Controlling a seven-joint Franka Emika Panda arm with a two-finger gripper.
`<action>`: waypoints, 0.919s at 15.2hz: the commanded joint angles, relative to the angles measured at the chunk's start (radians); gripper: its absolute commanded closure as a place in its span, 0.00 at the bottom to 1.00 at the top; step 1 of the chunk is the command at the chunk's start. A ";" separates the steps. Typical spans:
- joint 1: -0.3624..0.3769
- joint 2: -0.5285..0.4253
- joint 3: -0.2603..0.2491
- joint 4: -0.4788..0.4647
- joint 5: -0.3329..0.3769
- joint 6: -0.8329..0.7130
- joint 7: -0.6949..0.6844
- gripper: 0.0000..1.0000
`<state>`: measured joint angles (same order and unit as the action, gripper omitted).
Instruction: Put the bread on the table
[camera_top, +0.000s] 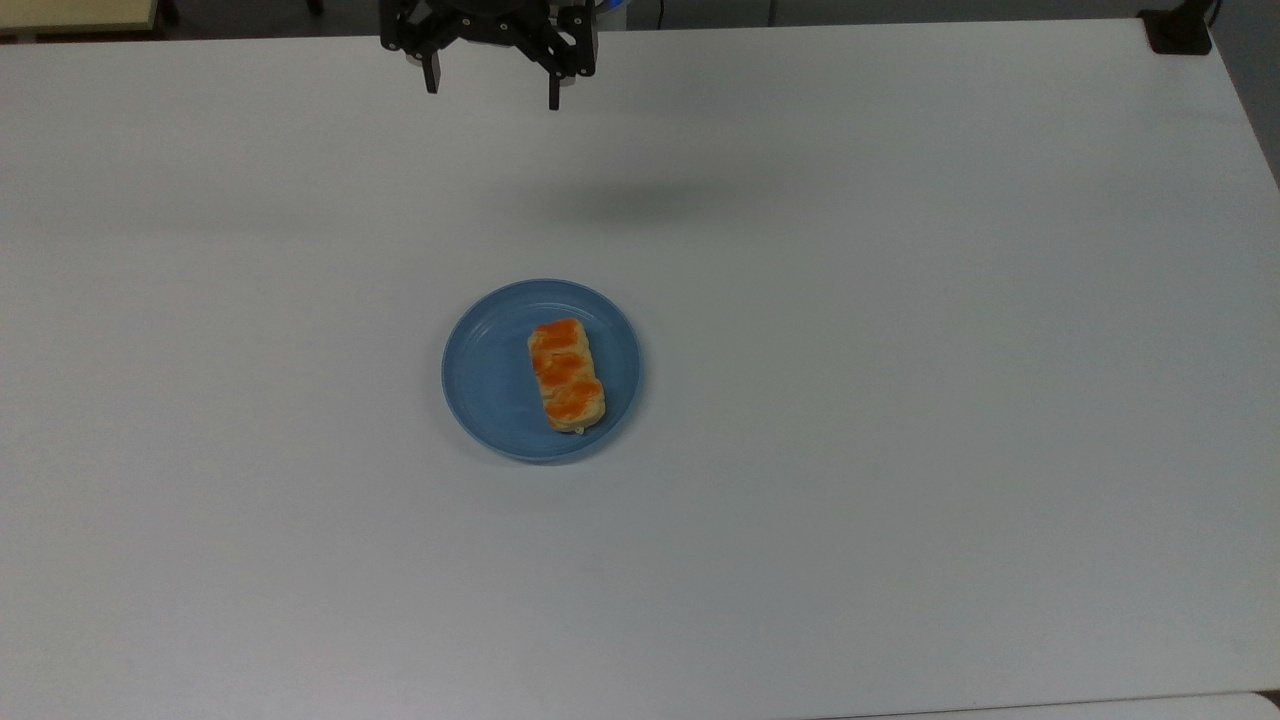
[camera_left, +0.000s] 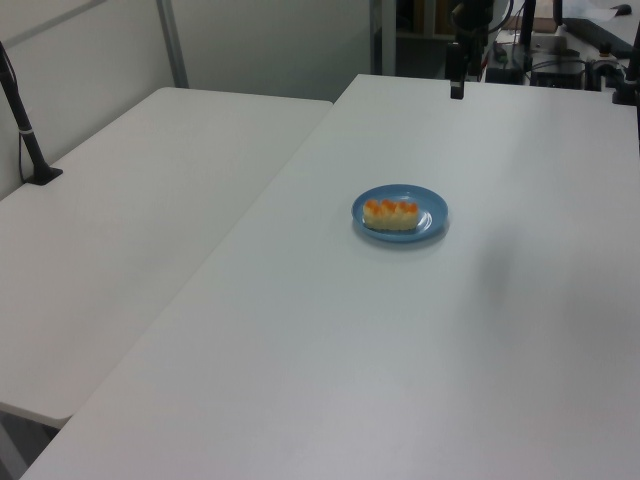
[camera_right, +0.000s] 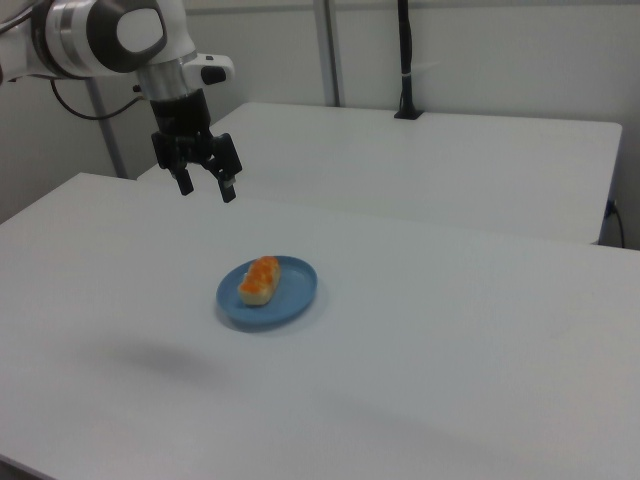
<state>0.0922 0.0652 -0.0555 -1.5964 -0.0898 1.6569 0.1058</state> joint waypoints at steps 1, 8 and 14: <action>-0.003 -0.015 -0.006 -0.014 0.019 -0.016 -0.024 0.00; -0.003 -0.008 -0.006 -0.014 0.019 -0.011 -0.024 0.00; -0.002 0.013 -0.004 -0.017 0.022 0.006 -0.135 0.00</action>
<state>0.0909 0.0710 -0.0556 -1.6028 -0.0898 1.6569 0.0538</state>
